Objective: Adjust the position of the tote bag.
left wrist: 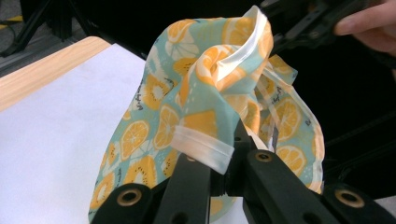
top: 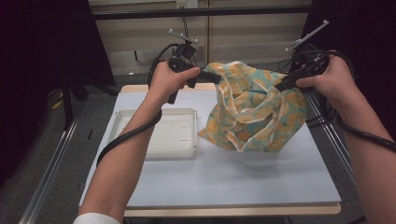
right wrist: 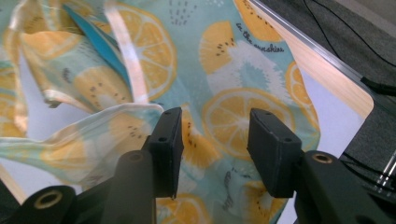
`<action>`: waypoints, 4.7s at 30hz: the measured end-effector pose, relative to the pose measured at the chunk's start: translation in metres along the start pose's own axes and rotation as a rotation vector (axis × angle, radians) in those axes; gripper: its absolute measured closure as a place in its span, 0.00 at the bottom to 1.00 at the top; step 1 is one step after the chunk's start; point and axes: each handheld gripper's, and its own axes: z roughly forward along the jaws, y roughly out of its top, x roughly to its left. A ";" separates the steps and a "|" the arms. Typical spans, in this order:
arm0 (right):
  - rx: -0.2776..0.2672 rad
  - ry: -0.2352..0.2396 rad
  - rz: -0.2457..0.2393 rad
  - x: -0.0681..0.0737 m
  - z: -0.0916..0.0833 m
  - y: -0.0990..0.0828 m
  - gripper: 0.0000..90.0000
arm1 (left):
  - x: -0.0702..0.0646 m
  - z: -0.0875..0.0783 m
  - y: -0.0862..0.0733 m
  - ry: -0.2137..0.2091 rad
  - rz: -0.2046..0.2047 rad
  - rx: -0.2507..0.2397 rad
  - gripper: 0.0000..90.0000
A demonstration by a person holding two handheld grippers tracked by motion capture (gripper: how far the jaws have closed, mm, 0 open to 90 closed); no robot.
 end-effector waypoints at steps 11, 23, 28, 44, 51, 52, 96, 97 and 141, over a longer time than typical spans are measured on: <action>-0.023 0.044 -0.079 0.017 -0.009 0.008 0.44 | 0.001 0.003 -0.001 0.028 -0.014 0.020 1.00; 0.001 0.031 -0.165 0.029 -0.003 0.018 0.50 | 0.004 0.002 -0.001 0.023 -0.019 0.008 1.00; 0.032 0.034 -0.156 0.025 0.004 0.015 0.70 | 0.006 0.000 -0.001 0.032 -0.025 0.006 1.00; -0.059 0.009 0.059 -0.004 -0.009 0.006 1.00 | 0.024 -0.007 -0.002 0.042 -0.046 -0.025 0.99; -0.085 -0.040 0.131 -0.020 -0.004 -0.002 1.00 | 0.036 -0.007 -0.008 0.073 -0.083 -0.014 0.99; -0.079 -0.044 0.139 -0.022 -0.002 -0.004 1.00 | 0.037 -0.006 -0.010 0.079 -0.086 -0.014 0.99; 0.049 -0.046 0.086 -0.008 0.025 -0.007 1.00 | -0.016 0.007 -0.037 0.118 0.374 0.224 0.39; 0.049 -0.046 0.088 -0.008 0.026 -0.007 1.00 | -0.017 0.010 -0.039 0.098 0.380 0.235 0.39; -0.003 -0.022 0.122 -0.021 0.015 -0.024 0.99 | 0.004 0.022 0.022 0.186 0.196 0.120 1.00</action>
